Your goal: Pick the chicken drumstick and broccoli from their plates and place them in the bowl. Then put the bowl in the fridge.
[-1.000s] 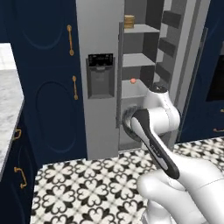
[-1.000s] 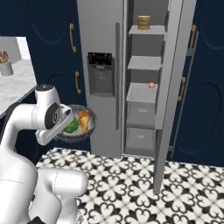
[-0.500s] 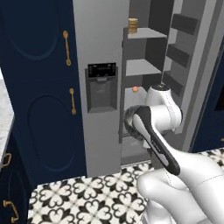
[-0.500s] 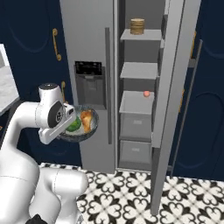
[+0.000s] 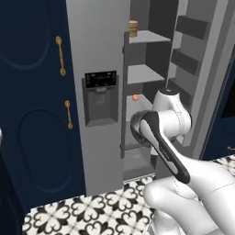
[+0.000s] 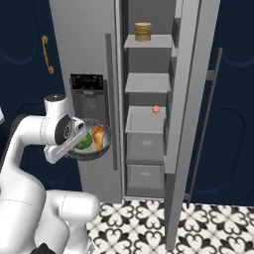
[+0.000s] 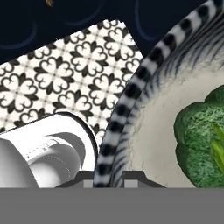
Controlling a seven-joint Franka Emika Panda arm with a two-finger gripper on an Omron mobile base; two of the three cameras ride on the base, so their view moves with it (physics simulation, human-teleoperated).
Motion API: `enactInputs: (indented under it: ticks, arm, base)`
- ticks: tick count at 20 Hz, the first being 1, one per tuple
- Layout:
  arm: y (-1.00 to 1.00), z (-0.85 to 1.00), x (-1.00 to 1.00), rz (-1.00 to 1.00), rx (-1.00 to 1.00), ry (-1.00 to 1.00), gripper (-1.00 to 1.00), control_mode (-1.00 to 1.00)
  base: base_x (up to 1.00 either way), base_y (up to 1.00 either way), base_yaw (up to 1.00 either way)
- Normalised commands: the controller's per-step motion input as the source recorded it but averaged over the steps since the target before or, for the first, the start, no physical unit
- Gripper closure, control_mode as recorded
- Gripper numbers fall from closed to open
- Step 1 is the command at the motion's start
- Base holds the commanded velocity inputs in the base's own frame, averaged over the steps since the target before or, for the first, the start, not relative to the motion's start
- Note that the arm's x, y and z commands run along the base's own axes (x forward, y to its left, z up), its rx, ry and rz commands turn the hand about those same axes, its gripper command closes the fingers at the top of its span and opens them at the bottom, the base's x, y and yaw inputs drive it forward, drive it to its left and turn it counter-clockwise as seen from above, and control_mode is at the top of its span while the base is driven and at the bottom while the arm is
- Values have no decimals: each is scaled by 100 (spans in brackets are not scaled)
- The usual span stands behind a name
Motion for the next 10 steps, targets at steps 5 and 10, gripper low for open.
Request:
enactInputs:
  ticks: [5, 10]
  arm:
    - [0, 0, 0, 0, 0, 0, 100, 100]
    - [0, 0, 0, 0, 0, 0, 100, 100]
  base:
    - [59, -3, 0]
    - [53, -19, -3]
